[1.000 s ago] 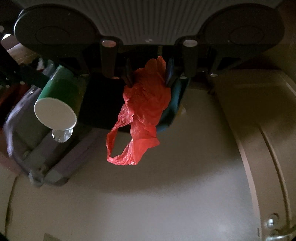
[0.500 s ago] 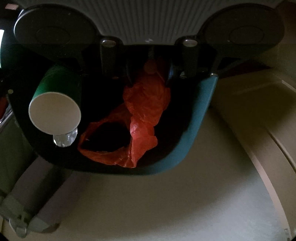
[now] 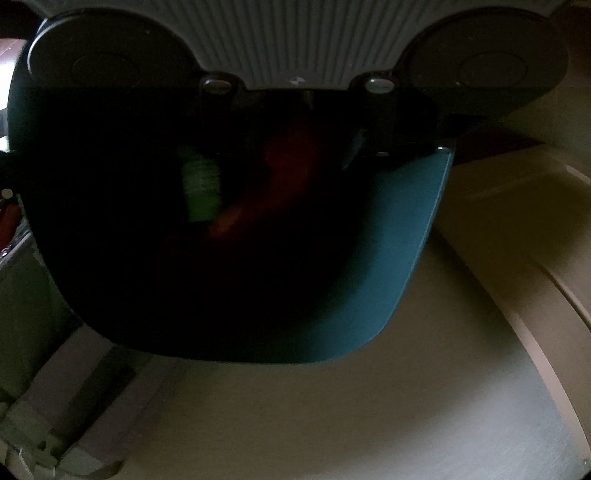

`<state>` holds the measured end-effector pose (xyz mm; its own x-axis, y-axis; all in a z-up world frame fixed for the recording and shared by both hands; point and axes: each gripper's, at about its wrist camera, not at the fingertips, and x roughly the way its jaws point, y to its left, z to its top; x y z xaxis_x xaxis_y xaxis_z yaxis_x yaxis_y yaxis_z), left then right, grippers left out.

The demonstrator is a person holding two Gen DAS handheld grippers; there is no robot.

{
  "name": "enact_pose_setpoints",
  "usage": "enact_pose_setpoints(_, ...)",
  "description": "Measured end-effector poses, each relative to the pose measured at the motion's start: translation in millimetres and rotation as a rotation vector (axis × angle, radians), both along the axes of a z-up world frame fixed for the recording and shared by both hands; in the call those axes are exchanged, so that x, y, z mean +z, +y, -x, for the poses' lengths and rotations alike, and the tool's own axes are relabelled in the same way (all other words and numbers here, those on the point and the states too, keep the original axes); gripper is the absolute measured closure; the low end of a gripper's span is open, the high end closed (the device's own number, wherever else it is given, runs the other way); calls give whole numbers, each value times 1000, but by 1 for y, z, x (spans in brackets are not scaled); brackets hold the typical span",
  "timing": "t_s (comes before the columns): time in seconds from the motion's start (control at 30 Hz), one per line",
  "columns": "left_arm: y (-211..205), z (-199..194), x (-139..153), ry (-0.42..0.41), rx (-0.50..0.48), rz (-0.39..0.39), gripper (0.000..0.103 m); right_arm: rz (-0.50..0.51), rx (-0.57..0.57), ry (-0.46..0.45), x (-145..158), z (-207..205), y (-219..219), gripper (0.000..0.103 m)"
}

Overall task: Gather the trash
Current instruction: 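Open both grippers over the wastebasket to drop the bag and cup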

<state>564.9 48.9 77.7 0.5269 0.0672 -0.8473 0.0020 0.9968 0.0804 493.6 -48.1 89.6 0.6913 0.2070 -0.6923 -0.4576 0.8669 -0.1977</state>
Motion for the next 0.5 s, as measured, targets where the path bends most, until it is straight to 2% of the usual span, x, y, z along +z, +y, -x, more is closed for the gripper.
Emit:
enact_pose_setpoints(0.1,0,12,4,-14,1,-11,46,-9,-7,-11,10,7,-5,44)
enact_pose_setpoints(0.23,0,30,12,-40,5,1,33,-12,-14,-29,23,23,-10,41)
enact_pose_setpoints(0.4,1,55,26,-72,19,25,32,-31,-14,-59,45,52,-20,39)
enact_pose_setpoints(0.5,1,69,38,-96,19,44,31,-46,-13,-82,58,70,-29,32)
